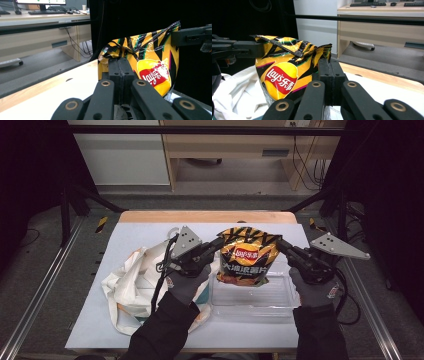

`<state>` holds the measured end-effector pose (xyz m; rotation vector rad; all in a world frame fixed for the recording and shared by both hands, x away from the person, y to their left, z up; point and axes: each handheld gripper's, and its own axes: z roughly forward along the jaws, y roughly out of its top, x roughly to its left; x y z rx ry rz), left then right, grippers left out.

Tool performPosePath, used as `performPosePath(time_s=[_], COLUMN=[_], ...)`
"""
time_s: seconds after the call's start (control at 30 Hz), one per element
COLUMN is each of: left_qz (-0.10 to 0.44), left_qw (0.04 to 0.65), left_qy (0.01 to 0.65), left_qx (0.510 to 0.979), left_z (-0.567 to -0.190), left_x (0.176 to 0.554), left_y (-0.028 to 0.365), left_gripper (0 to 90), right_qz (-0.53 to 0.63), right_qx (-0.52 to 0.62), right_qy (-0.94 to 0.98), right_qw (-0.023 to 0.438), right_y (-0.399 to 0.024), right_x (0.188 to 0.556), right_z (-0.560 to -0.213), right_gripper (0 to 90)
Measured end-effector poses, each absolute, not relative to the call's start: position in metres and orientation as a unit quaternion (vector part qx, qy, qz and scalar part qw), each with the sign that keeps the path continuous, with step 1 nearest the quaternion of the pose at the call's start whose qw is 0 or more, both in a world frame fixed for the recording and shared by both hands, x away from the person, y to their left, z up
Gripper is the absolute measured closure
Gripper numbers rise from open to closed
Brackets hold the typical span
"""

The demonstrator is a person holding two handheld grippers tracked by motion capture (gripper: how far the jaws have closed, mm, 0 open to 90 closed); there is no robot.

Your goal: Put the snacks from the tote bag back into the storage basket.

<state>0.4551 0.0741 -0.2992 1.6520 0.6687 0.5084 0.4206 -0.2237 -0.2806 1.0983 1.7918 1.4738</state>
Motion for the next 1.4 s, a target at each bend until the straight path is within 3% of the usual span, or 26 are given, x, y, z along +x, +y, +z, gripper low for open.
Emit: performPosePath(time_s=[0.93, 1.4], left_qz=[0.210, 0.212], left_qw=[0.557, 0.544], left_qy=[0.331, 0.342], left_qx=[0.732, 0.736], left_z=[-0.354, -0.363], left_x=[0.477, 0.483], left_y=[0.075, 0.073], left_gripper=[90.0, 89.6], right_qz=[0.509, 0.501], right_qx=[0.437, 0.443], right_qy=[0.695, 0.695], right_qw=[0.258, 0.264], right_y=[-0.212, -0.209], right_x=[0.450, 0.457], right_z=[-0.335, -0.347], right_gripper=[90.0, 89.3])
